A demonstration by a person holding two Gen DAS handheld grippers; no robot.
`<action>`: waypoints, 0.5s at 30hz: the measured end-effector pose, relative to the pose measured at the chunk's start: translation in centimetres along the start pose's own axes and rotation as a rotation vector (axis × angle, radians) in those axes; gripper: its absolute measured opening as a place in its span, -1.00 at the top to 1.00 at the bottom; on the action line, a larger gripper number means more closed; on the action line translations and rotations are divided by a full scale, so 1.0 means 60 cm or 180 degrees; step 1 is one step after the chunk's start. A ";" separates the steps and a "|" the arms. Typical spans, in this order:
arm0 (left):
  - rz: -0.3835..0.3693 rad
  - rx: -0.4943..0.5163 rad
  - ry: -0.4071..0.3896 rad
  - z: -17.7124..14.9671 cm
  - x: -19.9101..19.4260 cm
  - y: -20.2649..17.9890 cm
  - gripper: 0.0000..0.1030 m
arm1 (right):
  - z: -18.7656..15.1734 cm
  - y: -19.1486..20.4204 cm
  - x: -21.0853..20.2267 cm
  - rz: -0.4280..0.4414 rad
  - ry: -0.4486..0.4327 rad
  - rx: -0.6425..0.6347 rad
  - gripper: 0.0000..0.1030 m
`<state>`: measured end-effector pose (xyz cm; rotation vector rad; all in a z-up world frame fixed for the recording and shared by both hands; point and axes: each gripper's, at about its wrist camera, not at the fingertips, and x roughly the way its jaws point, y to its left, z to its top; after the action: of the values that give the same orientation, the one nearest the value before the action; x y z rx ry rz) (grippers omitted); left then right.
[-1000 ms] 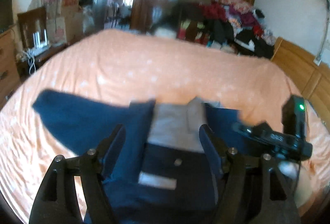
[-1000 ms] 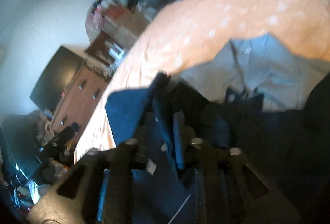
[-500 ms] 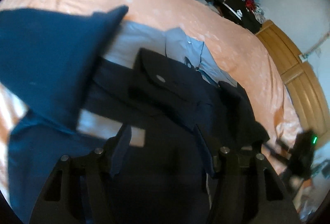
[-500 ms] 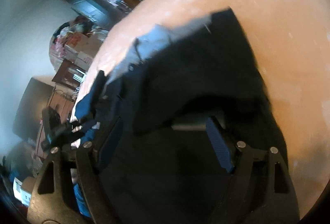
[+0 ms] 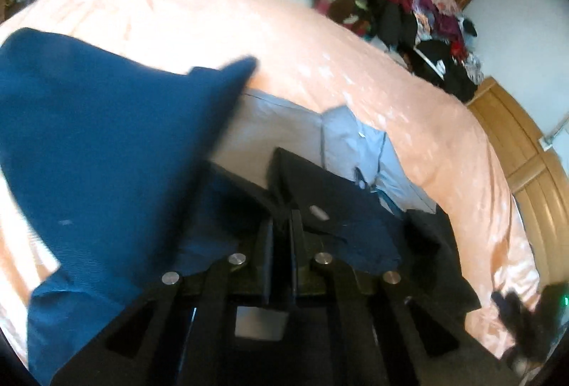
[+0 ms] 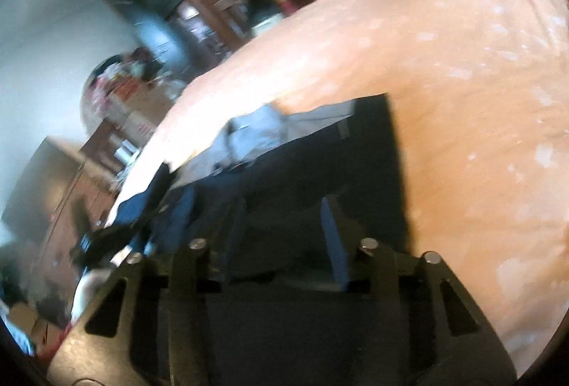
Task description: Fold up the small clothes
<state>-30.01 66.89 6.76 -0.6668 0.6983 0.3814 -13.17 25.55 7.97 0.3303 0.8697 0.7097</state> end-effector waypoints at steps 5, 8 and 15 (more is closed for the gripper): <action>0.0041 -0.0372 0.0048 -0.001 0.002 0.072 0.99 | -0.030 -0.034 0.082 -0.0352 0.0673 -0.0114 0.20; -0.0208 -0.0193 0.0155 -0.009 -0.002 0.039 0.97 | -0.070 -0.031 0.106 -0.0319 0.0840 -0.0422 0.09; -0.0475 0.0197 0.0283 -0.049 -0.009 -0.032 -0.02 | -0.088 -0.004 0.110 -0.0259 0.0748 -0.0741 -0.43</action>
<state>-30.74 63.42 6.29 -0.6754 0.7367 0.1931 -14.33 29.84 0.79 0.0028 1.0051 0.7754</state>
